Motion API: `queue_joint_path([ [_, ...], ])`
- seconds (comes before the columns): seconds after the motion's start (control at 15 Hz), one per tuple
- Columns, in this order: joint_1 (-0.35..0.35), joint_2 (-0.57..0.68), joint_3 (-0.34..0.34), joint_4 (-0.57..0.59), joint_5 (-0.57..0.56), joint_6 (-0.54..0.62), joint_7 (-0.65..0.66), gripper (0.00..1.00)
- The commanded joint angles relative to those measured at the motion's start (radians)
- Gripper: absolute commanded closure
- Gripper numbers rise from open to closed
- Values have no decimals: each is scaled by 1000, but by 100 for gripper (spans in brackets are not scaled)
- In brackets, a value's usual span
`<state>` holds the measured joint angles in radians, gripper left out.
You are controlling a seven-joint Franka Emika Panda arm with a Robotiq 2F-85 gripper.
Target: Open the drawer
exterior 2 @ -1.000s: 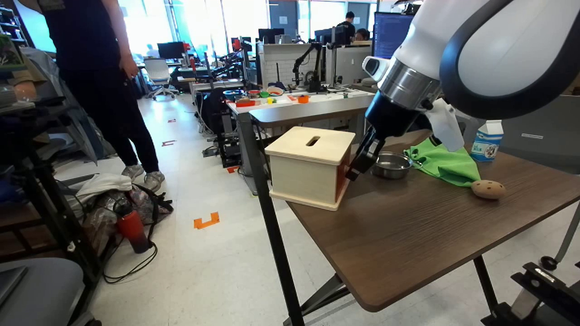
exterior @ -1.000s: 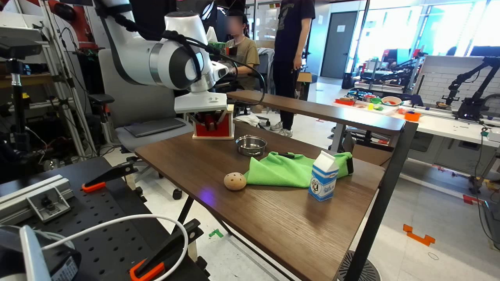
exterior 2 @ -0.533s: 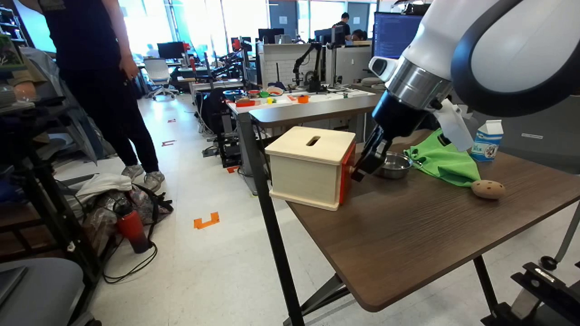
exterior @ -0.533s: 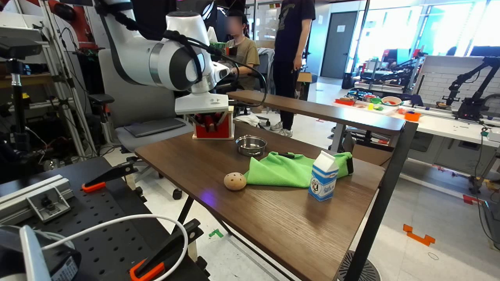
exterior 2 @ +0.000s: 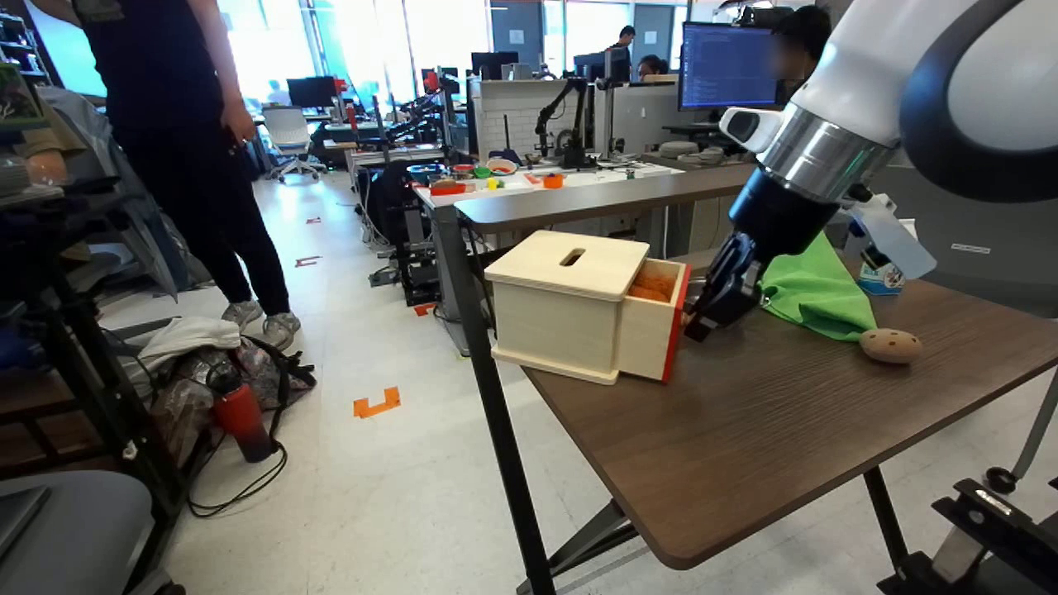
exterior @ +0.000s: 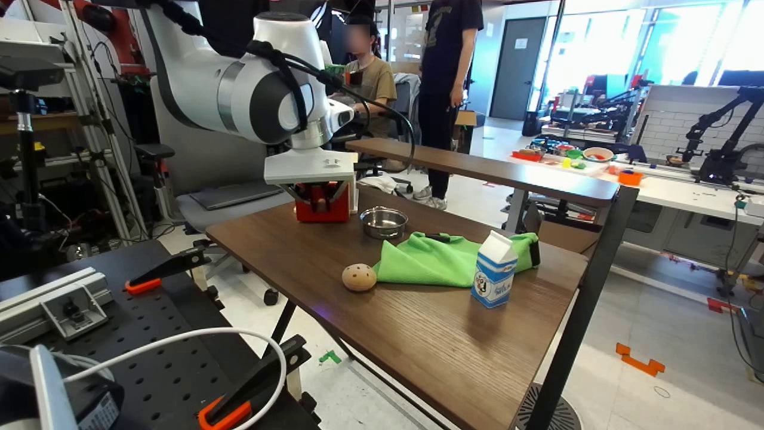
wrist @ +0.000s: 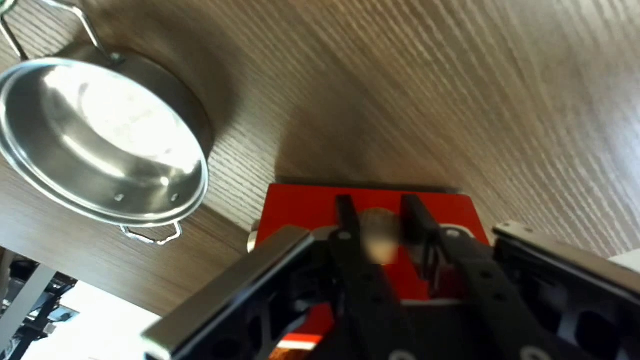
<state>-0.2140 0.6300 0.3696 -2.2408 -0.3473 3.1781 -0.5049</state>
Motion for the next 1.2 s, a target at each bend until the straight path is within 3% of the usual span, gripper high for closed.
queue_joint_path([
  [0.0,-49,-57,10,-105,-52,-3,-38,93],
  [0.2,-66,-83,1,-149,-71,-7,-54,93],
  [0.27,-70,-85,-3,-160,-74,-9,-59,48],
  [0.47,-70,-100,-8,-190,-78,-13,-89,34],
  [0.73,-68,-120,-1,-210,-83,-19,-126,4],
  [1.0,-146,-210,125,-255,-56,-162,-177,0],
  [1.13,-226,-269,240,-281,-10,-297,-204,0],
])
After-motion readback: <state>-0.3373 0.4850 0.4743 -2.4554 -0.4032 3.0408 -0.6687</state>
